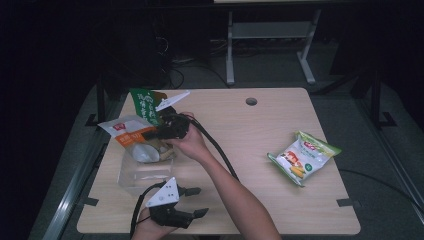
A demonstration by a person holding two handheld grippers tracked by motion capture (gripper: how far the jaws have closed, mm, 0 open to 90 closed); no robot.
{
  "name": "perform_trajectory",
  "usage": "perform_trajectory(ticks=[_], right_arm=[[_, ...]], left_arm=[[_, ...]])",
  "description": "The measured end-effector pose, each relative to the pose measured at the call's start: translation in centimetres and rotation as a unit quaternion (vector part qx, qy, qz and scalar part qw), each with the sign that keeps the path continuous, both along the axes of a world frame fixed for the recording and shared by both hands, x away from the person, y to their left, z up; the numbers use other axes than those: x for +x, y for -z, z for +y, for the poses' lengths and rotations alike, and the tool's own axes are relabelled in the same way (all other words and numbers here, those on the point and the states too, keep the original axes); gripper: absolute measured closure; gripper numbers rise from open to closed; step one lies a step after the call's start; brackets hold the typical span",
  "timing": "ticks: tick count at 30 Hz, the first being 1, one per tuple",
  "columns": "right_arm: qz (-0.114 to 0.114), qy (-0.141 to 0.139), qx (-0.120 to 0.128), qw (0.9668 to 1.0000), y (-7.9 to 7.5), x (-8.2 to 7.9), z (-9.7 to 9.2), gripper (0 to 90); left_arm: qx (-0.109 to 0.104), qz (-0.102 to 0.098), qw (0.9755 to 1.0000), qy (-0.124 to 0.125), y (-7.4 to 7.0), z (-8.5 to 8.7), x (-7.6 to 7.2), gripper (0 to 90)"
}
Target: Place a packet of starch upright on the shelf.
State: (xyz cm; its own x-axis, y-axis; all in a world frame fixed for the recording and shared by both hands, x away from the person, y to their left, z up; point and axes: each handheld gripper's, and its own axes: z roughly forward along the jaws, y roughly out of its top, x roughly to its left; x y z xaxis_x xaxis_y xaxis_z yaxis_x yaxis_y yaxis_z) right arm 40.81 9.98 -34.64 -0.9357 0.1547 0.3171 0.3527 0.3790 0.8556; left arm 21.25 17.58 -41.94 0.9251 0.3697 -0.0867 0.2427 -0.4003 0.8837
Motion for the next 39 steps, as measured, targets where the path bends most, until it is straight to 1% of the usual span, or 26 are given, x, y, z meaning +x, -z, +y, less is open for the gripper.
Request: perform_trajectory(ticks=[3, 5, 7, 8, 9, 10, 11, 12, 16, 18, 21, 23, 25, 26, 27, 29, 34, 36, 39], right_arm=[[0.009, -0.004, -0.005, 0.9999, 0.7, -0.1, 0.7, 90.0], [0.009, -0.005, -0.005, 0.9999, 1.3, -0.1, 1.2, 90.0], [0.013, -0.006, -0.003, 0.9999, 1.6, -0.2, 1.4, 90.0], [0.019, -0.006, -0.005, 0.9998, 2.0, -0.2, 1.7, 90.0], [0.018, -0.007, -0.002, 0.9998, 2.3, -0.2, 1.9, 90.0], [0.023, -0.005, -0.002, 0.9997, 2.6, -0.3, 2.0, 90.0], [0.022, -0.005, 0.005, 0.9997, 2.8, -0.3, 2.0, 90.0], [0.028, -0.001, 0.009, 0.9996, 2.9, -0.2, 1.8, 90.0], [0.030, 0.004, 0.009, 0.9995, 3.4, -0.2, 1.3, 89.8], [0.032, 0.006, 0.007, 0.9994, 3.3, -0.4, 1.1, 89.5], [0.020, 0.005, -0.005, 0.9998, 3.1, -0.5, 1.2, 87.9], [0.021, 0.003, -0.008, 0.9997, 2.9, -0.6, 1.0, 86.4], [0.013, 0.007, -0.019, 0.9997, 2.7, -0.6, 0.8, 85.4], [0.004, 0.012, -0.026, 0.9996, 2.7, -0.7, 0.6, 86.4], [0.008, 0.009, -0.028, 0.9996, 2.6, -0.7, 0.5, 87.2], [0.003, 0.009, -0.032, 0.9995, 2.5, -0.9, 0.2, 88.8], [0.004, 0.007, -0.034, 0.9994, 2.5, -0.9, 0.0, 89.4], [0.003, 0.007, -0.036, 0.9993, 2.5, -0.9, 0.0, 89.3], [0.000, 0.003, -0.047, 0.9989, 2.3, -0.9, -0.2, 86.3]], left_arm=[[0.002, -0.005, 1.0000, -0.001, -0.1, 0.1, 0.0, 36.3], [0.002, -0.009, 1.0000, -0.001, -0.2, 0.2, 0.0, 36.3], [0.001, -0.008, 1.0000, -0.002, -0.2, 0.2, 0.0, 36.3], [0.003, -0.005, 1.0000, -0.002, -0.2, 0.2, 0.0, 36.3], [0.004, -0.004, 1.0000, -0.002, -0.2, 0.2, 0.0, 36.3], [0.003, -0.004, 1.0000, -0.002, -0.1, 0.1, -0.1, 36.3], [0.004, -0.006, 1.0000, -0.001, -0.1, 0.1, -0.1, 36.3], [0.005, -0.006, 1.0000, 0.000, -0.1, 0.1, -0.1, 36.3], [0.006, -0.006, 1.0000, -0.003, -0.1, 0.1, 0.0, 36.4], [0.006, -0.006, 1.0000, -0.004, 0.0, 0.1, 0.0, 36.4], [0.004, -0.006, 1.0000, -0.005, -0.1, 0.1, -0.1, 36.5], [0.004, -0.006, 1.0000, -0.005, -0.1, 0.1, -0.1, 36.6], [0.005, -0.006, 1.0000, -0.004, -0.1, 0.1, -0.1, 36.6], [0.006, -0.006, 1.0000, -0.003, 0.0, 0.0, -0.1, 36.6], [0.006, -0.006, 1.0000, -0.003, 0.0, 0.0, -0.1, 36.6], [0.005, -0.005, 1.0000, -0.003, 0.0, -0.1, -0.1, 36.6], [0.006, -0.006, 1.0000, -0.005, 0.0, 0.0, -0.1, 36.6], [0.005, -0.005, 1.0000, -0.006, 0.0, 0.0, -0.1, 36.6], [0.001, -0.004, 1.0000, -0.007, 0.0, 0.0, -0.1, 36.6]])
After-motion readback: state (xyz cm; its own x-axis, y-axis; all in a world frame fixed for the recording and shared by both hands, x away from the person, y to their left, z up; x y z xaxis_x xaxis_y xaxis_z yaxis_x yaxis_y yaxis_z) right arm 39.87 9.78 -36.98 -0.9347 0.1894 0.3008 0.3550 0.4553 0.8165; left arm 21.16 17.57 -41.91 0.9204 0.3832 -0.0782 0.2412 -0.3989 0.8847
